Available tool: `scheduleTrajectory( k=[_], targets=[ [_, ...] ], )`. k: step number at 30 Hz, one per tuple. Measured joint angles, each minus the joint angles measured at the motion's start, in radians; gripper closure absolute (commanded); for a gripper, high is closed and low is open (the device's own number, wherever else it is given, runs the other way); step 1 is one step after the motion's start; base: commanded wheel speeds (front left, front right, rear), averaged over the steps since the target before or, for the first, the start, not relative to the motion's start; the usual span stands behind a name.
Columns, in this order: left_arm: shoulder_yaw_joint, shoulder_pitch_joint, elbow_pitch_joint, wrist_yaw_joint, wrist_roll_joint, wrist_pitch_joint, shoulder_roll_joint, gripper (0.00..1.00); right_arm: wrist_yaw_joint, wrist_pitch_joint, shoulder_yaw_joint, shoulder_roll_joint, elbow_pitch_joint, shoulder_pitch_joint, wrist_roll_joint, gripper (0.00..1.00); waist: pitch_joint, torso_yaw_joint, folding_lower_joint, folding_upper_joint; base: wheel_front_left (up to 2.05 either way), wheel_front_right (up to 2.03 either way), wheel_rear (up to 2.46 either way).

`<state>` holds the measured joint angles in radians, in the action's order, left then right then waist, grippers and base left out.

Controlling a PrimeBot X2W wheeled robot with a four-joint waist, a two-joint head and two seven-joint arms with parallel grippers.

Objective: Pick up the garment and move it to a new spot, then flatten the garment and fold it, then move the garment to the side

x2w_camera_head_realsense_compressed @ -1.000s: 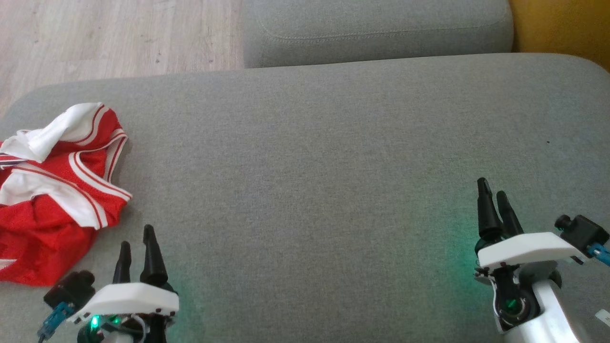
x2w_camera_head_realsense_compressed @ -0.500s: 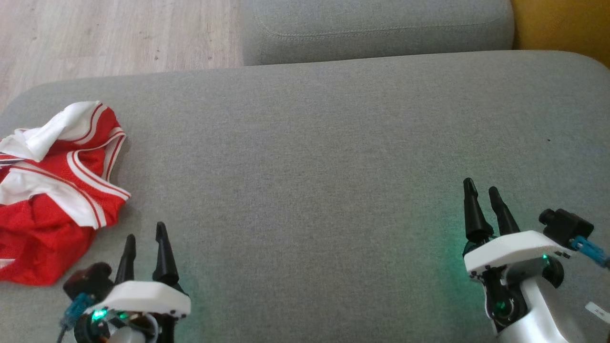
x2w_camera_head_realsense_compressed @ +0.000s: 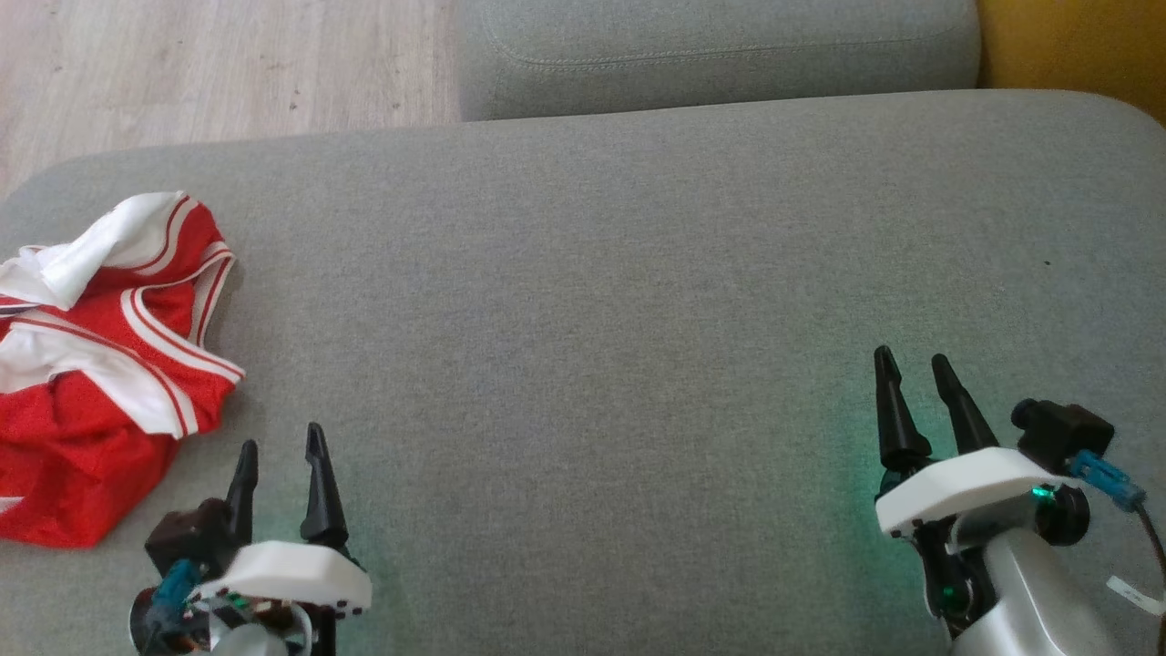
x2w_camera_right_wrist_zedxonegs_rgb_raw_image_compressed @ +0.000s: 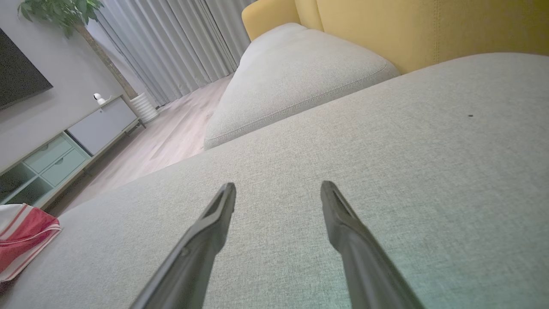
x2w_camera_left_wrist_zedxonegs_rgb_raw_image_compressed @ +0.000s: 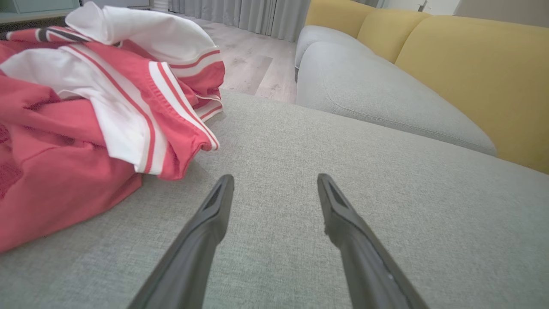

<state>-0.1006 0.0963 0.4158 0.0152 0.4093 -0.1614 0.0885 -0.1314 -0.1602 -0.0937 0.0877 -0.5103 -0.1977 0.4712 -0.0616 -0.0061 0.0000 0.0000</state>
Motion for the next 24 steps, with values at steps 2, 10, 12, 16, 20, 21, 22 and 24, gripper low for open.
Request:
scheduleTrajectory(
  k=[2, 10, 12, 16, 20, 21, 22, 24],
  targets=[
    [0.0, 0.0, 0.0, 0.007, -0.022, -0.007, 0.0, 0.0, 0.0, -0.008, 0.0, 0.0, 0.0, 0.0, -0.025, 0.0, 0.0, -0.001, 0.0, 0.0, 0.0, 0.0, 0.0],
    [0.003, 0.0, 0.0, 0.017, -0.098, -0.029, -0.001, 0.0, 0.0, -0.03, 0.005, -0.004, -0.004, 0.0, -0.112, 0.0, -0.001, 0.001, 0.0, 0.0, 0.0, 0.0, 0.0],
    [0.003, -0.001, 0.001, 0.019, -0.123, -0.035, -0.002, 0.0, 0.0, -0.035, 0.005, -0.008, -0.012, -0.001, -0.136, 0.0, -0.001, 0.002, 0.0, 0.0, 0.0, 0.0, 0.0],
    [0.006, -0.001, 0.003, 0.021, -0.169, -0.045, -0.003, 0.0, 0.0, -0.045, 0.006, -0.01, -0.021, -0.001, -0.183, 0.0, -0.001, 0.004, 0.0, 0.0, 0.0, 0.0, 0.0],
    [0.008, -0.003, 0.003, 0.029, -0.217, -0.054, -0.006, 0.0, 0.0, -0.056, 0.012, -0.012, -0.028, -0.002, -0.23, 0.0, 0.001, 0.003, 0.0, 0.0, 0.0, 0.0, 0.0],
    [0.008, -0.005, 0.002, 0.029, -0.229, -0.061, -0.006, 0.0, 0.0, -0.06, 0.02, -0.015, -0.029, -0.002, -0.241, 0.0, 0.001, 0.003, 0.0, 0.0, 0.0, 0.0, 0.0],
    [0.009, -0.007, 0.002, 0.029, -0.241, -0.061, -0.007, 0.0, 0.0, -0.062, 0.03, -0.016, -0.029, -0.002, -0.253, 0.0, 0.001, 0.003, -0.0001, 0.0, 0.0, 0.0, 0.0],
    [0.018, -0.016, 0.002, 0.03, -0.257, -0.069, -0.012, 0.0, 0.0, -0.069, 0.039, -0.016, -0.029, -0.002, -0.275, 0.0, 0.001, 0.002, 0.0, 0.0, 0.0, 0.0, 0.0]
  ],
)
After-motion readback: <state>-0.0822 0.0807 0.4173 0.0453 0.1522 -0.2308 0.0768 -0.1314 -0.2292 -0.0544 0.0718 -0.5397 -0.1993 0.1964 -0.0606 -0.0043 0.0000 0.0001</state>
